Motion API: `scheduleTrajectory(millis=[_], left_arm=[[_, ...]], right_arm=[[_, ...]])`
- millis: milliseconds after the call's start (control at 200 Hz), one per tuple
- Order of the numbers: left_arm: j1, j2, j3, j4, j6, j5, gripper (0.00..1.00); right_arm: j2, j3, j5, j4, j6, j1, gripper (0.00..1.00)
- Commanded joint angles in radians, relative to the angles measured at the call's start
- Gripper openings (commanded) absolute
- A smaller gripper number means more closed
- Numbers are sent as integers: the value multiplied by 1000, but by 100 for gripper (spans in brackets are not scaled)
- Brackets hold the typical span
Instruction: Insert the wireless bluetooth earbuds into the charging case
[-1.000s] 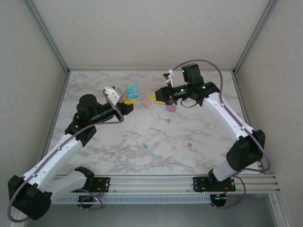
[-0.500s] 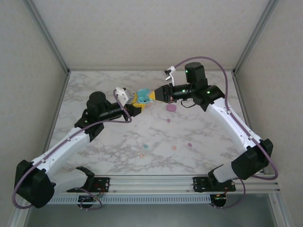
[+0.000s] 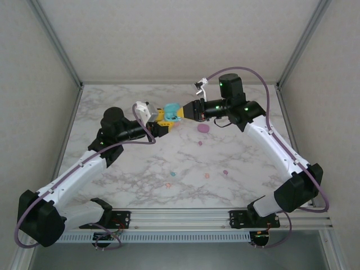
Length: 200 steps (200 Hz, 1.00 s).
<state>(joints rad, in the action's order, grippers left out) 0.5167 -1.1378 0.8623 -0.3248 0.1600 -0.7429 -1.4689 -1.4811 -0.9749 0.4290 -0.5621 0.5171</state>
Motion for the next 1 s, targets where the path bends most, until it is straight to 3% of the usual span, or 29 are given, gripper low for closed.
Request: scheduleTrajectory(millis=[0,325,726,996], left_arm=[[15,-3,48,-20,-14,-51,15],[17,-1,50,-11,-12,-52,14],[19,2,37,-95,-77,-46,14],[19,10,38,-92,-80,-48,14]], right_arm=[[-16,-33,24,-38,7,4,17],[-30,-47,26,-78,-19,5,17],[-56,-89,48,111,109,13,24],[-67,-129,75,126,100,15,26]])
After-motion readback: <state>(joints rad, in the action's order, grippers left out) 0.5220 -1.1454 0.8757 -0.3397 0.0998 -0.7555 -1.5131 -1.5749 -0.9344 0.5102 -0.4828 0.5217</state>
